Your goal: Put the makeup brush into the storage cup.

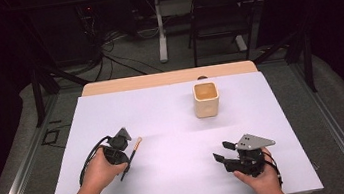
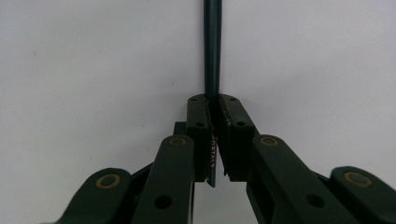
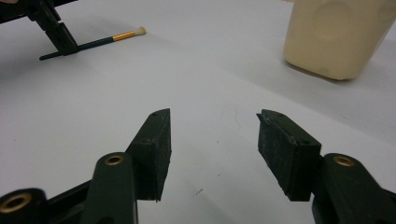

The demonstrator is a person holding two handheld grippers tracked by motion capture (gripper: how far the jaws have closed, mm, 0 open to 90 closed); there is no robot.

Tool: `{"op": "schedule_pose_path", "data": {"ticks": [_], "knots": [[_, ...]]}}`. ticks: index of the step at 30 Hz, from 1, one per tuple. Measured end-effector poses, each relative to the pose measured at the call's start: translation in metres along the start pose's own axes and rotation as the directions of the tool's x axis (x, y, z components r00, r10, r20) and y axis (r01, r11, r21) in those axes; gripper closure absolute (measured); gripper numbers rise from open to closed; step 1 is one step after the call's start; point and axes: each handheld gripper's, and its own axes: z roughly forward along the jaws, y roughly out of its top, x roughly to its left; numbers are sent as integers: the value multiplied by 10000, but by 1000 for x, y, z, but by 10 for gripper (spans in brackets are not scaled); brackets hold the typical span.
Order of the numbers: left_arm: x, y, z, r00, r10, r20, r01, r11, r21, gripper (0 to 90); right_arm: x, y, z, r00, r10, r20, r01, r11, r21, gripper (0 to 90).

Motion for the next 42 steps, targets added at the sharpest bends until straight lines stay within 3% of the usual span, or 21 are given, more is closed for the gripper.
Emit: {"op": "schedule_pose_path", "data": {"ticks": [22,42], "knots": [[1,0,-2,9999,69,135,-69,10000,39,839,-1,0,-1,10000,86,6,-86,10000,-43,445],[6,-4,-14,9984,-36,556,69,9983,-583,840,-1,1,-2,10000,56,81,-56,10000,-39,447]]}}
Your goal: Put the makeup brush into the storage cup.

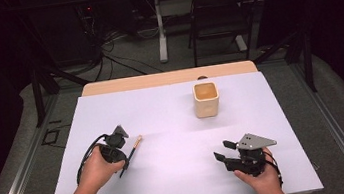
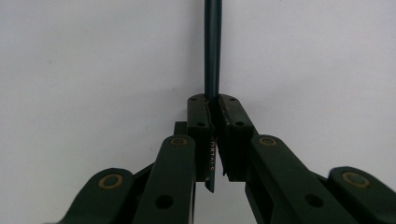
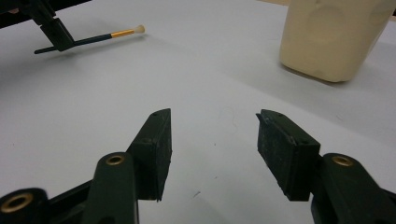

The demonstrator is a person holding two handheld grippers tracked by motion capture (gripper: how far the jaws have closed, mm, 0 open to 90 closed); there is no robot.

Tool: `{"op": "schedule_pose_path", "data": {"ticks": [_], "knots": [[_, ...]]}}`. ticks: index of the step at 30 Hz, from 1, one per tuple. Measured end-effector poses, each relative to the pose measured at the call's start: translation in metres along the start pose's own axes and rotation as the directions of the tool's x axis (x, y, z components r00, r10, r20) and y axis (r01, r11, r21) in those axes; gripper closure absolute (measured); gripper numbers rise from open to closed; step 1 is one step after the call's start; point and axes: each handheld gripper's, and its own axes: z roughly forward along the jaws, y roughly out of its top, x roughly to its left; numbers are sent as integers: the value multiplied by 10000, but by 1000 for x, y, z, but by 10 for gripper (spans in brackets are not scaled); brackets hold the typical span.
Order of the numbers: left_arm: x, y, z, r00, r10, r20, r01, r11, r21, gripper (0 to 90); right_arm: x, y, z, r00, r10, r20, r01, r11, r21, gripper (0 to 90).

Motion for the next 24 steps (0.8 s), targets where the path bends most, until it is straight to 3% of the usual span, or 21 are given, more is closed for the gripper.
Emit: {"op": "schedule_pose_path", "data": {"ticks": [17,24], "knots": [[6,-5,-10,9990,2,445,34,9967,-812,840,0,0,1,10000,47,-17,-47,10000,-33,447],[8,-8,-15,9986,-39,525,105,9920,-1258,840,1,-1,2,10000,83,-27,-83,9999,-99,447]]}}
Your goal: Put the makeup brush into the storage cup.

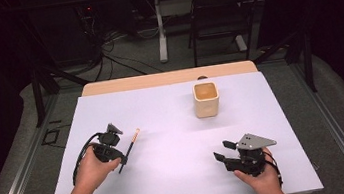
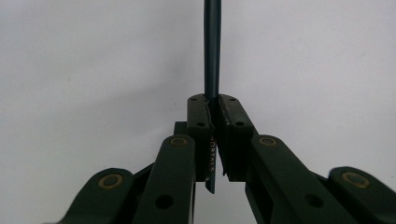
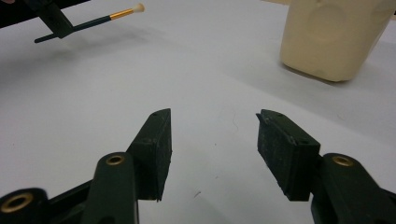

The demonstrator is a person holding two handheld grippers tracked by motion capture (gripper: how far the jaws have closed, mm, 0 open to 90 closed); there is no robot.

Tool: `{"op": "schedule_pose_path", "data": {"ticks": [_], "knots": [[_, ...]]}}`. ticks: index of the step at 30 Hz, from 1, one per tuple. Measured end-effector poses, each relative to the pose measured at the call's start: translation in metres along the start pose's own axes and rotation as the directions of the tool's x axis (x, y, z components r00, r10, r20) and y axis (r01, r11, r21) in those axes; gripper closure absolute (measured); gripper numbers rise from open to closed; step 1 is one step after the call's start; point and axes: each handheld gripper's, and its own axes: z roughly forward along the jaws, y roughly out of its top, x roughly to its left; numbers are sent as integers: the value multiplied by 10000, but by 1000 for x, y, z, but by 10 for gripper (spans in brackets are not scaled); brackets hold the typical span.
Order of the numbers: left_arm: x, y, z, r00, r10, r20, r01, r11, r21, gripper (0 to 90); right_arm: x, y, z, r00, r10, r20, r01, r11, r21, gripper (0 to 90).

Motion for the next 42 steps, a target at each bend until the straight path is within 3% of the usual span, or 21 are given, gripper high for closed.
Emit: {"op": "schedule_pose_path", "data": {"ticks": [8,18,23,24,25,32,36,39,42], "knots": [[2,-1,-5,9996,239,116,-232,9981,-570,840,0,0,0,10000,9,-14,-9,10000,3,447],[5,-5,-13,9977,595,336,-532,9849,-1649,840,0,0,0,10000,6,-23,-6,10000,42,447],[6,-7,-16,9963,783,357,-683,9718,-2259,840,-1,0,0,10000,-5,-9,5,9999,112,447],[7,-8,-16,9961,789,399,-666,9664,-2483,840,-1,0,1,10000,3,-13,-3,10000,41,447],[7,-8,-16,9961,789,399,-666,9664,-2483,840,-1,0,1,10000,3,-13,-3,10000,41,447],[5,-13,-17,9923,1149,453,-949,9441,-3156,840,-1,0,0,10000,-4,-14,4,10000,68,446],[3,-15,-17,9913,1232,460,-1005,9356,-3385,840,-1,0,0,10000,-35,-12,35,9999,124,447],[2,-16,-16,9906,1308,394,-1075,9243,-3661,840,-1,0,0,10000,-28,-12,28,9999,120,447],[1,-19,-16,9883,1460,435,-1161,9067,-4056,840,-1,0,0,10000,-28,-15,28,9999,107,447]]}}
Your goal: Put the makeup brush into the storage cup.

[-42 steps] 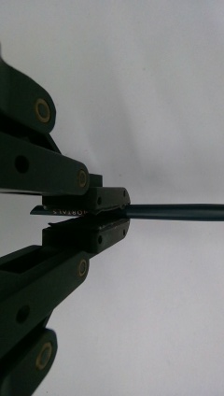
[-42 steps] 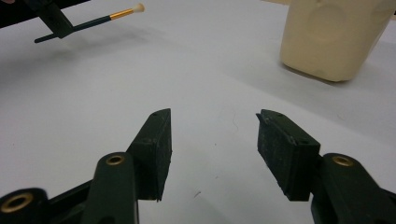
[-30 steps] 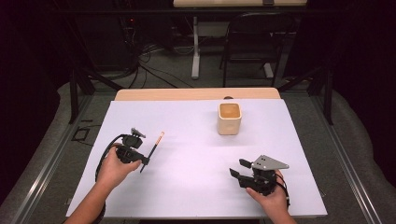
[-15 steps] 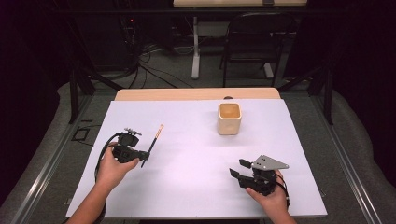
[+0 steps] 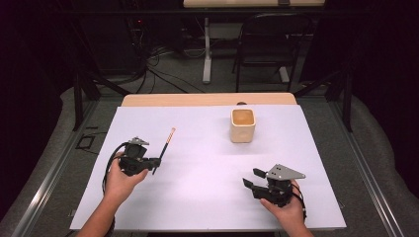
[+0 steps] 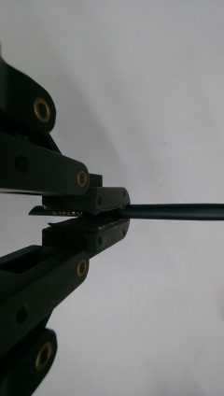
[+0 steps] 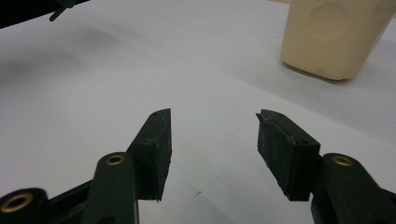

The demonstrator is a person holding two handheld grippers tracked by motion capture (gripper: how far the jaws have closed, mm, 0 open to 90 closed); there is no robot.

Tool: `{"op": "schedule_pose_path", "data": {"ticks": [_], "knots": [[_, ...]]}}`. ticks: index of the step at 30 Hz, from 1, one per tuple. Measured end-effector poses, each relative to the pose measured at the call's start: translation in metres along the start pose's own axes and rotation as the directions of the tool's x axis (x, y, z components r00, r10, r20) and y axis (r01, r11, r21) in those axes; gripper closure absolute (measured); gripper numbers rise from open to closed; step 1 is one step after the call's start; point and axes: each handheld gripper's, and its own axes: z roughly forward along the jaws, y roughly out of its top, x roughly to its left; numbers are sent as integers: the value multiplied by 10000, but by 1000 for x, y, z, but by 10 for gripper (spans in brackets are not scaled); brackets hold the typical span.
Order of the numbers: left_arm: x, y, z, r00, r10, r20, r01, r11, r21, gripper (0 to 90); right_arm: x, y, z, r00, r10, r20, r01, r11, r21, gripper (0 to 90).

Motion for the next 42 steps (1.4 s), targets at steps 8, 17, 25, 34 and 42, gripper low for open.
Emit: {"op": "schedule_pose_path", "data": {"ticks": [8,17,25,34,42], "knots": [[-5,-3,-3,9997,223,132,-212,9967,-788,840,0,0,0,10000,17,-26,-16,10000,42,447],[-14,-5,-1,9978,463,468,-381,9858,-1633,840,0,0,0,10000,17,19,-17,10000,-6,447],[-28,-4,2,9951,703,700,-516,9694,-2401,840,0,0,0,9999,84,86,-84,10000,18,447],[-44,-1,9,9860,1134,1226,-739,9546,-2886,840,-1,-1,0,9998,178,116,-178,9998,-5,446],[-55,-4,14,9828,1289,1325,-801,9430,-3231,840,-2,0,1,9997,235,112,-234,9997,-43,446]]}}
